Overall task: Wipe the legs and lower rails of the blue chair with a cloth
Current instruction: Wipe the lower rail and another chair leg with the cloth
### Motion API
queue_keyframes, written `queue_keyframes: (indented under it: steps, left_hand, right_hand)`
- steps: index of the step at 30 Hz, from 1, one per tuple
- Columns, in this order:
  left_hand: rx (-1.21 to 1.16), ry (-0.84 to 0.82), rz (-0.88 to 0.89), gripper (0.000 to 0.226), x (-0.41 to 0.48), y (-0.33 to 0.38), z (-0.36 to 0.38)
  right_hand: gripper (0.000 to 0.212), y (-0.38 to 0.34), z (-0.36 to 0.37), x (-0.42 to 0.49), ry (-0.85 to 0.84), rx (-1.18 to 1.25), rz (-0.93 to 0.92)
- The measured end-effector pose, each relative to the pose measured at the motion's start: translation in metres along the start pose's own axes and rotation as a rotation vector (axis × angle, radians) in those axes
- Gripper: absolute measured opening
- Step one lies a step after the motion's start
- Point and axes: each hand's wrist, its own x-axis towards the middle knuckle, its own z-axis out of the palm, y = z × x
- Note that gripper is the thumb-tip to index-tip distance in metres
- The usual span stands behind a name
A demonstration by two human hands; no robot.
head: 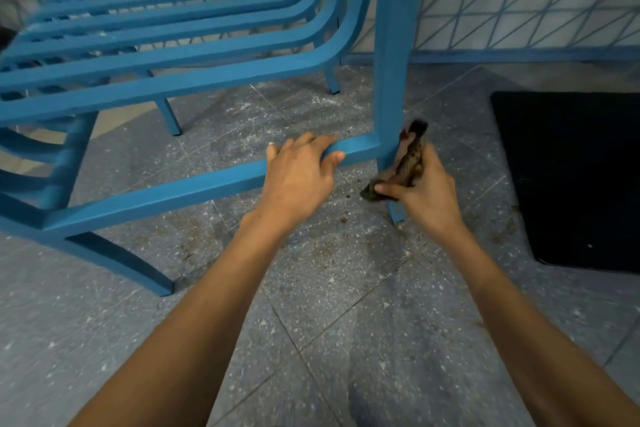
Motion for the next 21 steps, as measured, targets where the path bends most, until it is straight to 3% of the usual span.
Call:
queue_keyframes:
  steps: [4, 10, 13, 17, 21]
  left_hand:
    - [-0.033, -0.013, -0.014, 0.038, -0.003, 0.004, -0.004]
    - [-0.094, -0.044, -0.048, 0.038, 0.000, 0.014, -0.017]
    - [-0.064, 0.005, -0.057, 0.046, 0.016, 0.029, -0.013]
    - [0.041, -0.072, -0.048, 0.038, 0.043, 0.045, 0.007]
    - [0.191, -0.127, -0.064, 0.027, 0.047, 0.046, 0.013]
  right_hand:
    - [0.088, -0.034, -0.010, -0.006, 0.130, 0.139, -0.161]
    - [0.050, 0.019, 0.019, -0.017, 0.189, 0.173, -0.134]
    - [0.045, 0.063, 0.036, -0.017, 0.189, 0.092, -0.022]
    - [0.040, 0.104, 0.046, -0.016, 0.115, 0.011, 0.185]
    - [0.055, 0.113, 0.048, 0.000, 0.049, 0.040, 0.390]
